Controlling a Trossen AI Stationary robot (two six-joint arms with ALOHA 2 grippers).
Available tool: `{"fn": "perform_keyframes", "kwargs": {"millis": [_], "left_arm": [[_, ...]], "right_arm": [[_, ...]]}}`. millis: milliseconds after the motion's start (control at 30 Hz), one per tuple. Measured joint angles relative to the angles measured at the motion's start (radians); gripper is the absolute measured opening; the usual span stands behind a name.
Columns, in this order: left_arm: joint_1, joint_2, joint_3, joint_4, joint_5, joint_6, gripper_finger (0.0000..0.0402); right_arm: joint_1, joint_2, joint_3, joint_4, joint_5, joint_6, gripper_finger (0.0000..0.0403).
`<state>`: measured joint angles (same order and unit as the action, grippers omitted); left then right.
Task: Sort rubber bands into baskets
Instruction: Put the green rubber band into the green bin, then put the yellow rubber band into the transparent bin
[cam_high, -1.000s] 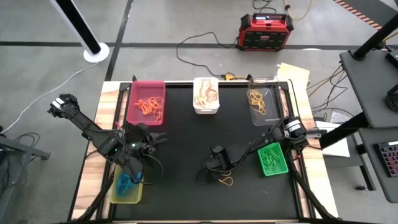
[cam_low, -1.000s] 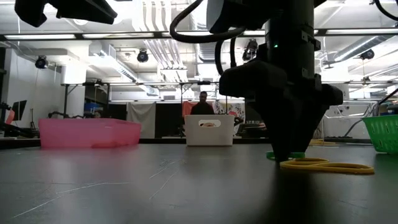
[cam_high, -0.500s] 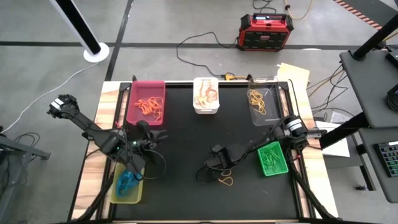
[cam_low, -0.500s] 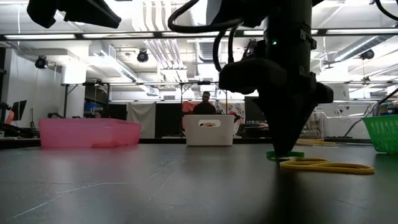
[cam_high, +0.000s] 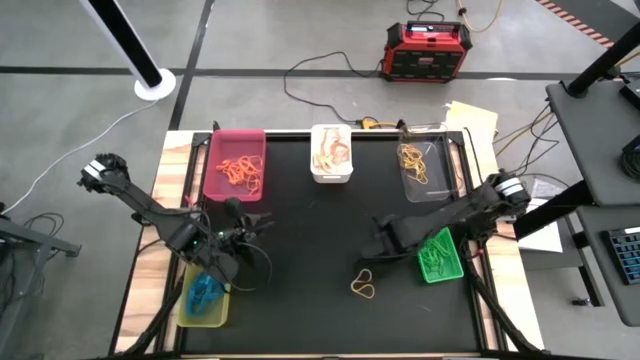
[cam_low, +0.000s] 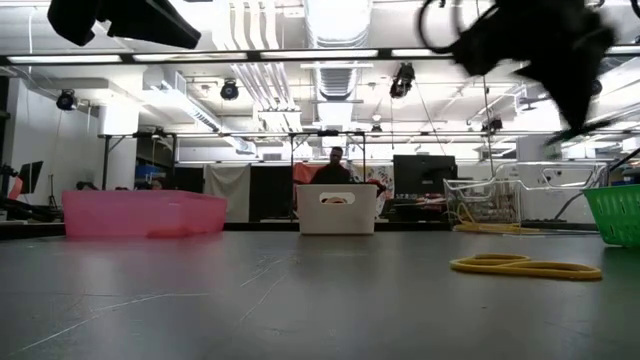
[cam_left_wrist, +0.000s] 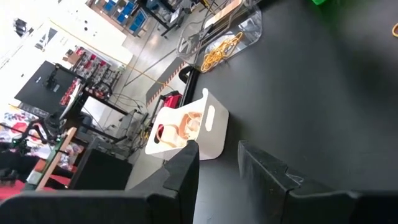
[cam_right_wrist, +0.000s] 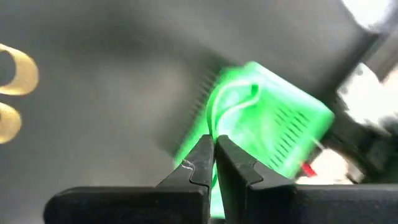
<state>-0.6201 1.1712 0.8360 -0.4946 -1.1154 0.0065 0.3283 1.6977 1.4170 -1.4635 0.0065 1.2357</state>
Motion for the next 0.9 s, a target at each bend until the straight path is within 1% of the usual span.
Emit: {"fn": "perform_keyframes", "kwargs": {"millis": [67, 100, 267, 367, 467, 700, 800, 900], "left_arm": [[0.0, 0.006, 0.0, 0.002, 0.0, -0.02, 0.0097], [-0.001, 0.007, 0.0, 0.002, 0.001, -0.03, 0.0097], [-0.003, 0.006, 0.0, 0.003, 0.001, -0.081, 0.0097], [-0.004, 0.006, 0.0, 0.006, 0.001, -0.104, 0.0097], [-0.005, 0.006, 0.0, 0.016, 0.004, -0.124, 0.0097], [-0.005, 0.006, 0.0, 0.054, 0.052, -0.132, 0.0097], [-0.005, 0.006, 0.0, 0.069, 0.053, -0.133, 0.0097], [-0.005, 0.006, 0.0, 0.088, 0.054, -0.133, 0.0097]], "right_arm": [[0.016, -0.031, -0.007, -0.098, -0.029, 0.044, 0.0009], [0.023, -0.047, -0.017, -0.114, -0.038, 0.063, 0.0009], [0.064, -0.14, -0.112, -0.081, -0.038, 0.1, 0.0011], [0.073, -0.177, -0.173, -0.082, -0.042, 0.151, 0.0021], [0.073, -0.206, -0.229, -0.083, -0.067, 0.167, 0.0045], [0.073, -0.219, -0.321, -0.076, -0.13, 0.149, 0.0121], [0.073, -0.219, -0.325, -0.051, -0.104, 0.142, 0.0145], [0.076, -0.219, -0.292, 0.009, -0.031, 0.131, 0.016]]}}
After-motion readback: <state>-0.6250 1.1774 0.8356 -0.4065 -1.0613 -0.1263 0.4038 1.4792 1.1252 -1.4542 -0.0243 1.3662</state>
